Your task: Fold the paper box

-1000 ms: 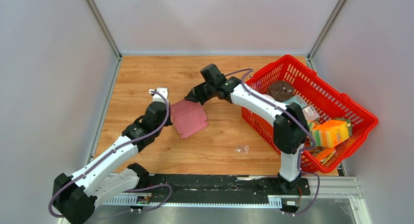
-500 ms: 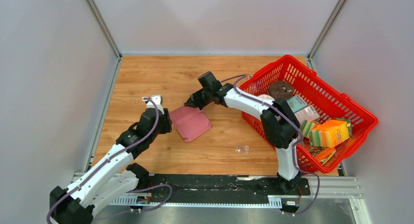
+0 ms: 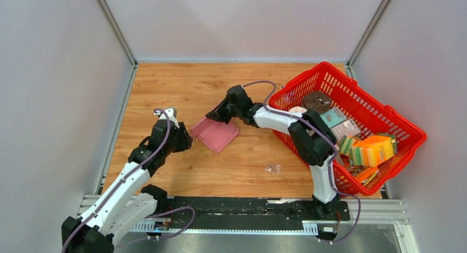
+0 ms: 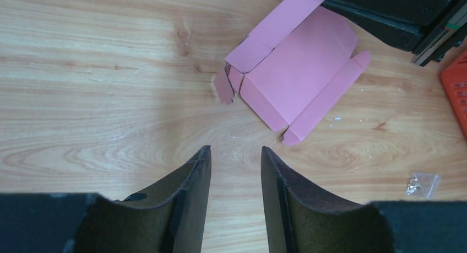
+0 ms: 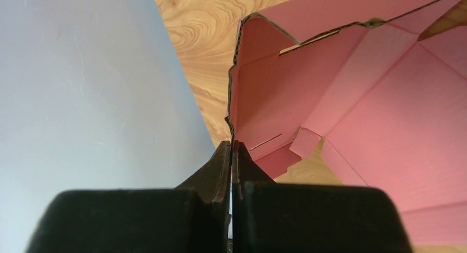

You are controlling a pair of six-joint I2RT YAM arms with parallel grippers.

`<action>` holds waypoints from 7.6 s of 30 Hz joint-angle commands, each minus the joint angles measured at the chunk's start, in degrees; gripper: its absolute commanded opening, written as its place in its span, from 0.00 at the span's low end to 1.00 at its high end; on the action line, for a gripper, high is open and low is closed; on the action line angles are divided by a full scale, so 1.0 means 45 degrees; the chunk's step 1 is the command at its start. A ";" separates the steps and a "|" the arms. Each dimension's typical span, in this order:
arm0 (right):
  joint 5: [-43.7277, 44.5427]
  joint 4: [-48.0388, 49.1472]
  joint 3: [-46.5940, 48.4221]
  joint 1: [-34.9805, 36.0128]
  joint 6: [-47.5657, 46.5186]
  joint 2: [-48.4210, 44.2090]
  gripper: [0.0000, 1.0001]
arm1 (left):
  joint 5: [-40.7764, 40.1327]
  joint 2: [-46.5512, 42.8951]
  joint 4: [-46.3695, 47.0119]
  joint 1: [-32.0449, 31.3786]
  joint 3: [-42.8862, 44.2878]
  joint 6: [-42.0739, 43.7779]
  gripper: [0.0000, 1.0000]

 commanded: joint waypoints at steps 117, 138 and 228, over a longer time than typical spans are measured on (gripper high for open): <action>-0.2045 0.5085 -0.2319 -0.0997 0.2051 0.0770 0.00 | 0.2125 0.7861 0.4839 0.0221 0.2311 0.2175 0.41; -0.1909 0.5300 -0.3431 -0.0939 0.1056 0.0204 0.00 | -0.1215 0.7179 0.5872 -0.1556 0.1104 0.1941 0.40; -0.0172 -0.8763 0.0863 0.0057 -1.4043 -0.8332 0.69 | -0.4635 0.1827 0.1168 -0.3863 0.2115 0.1902 0.00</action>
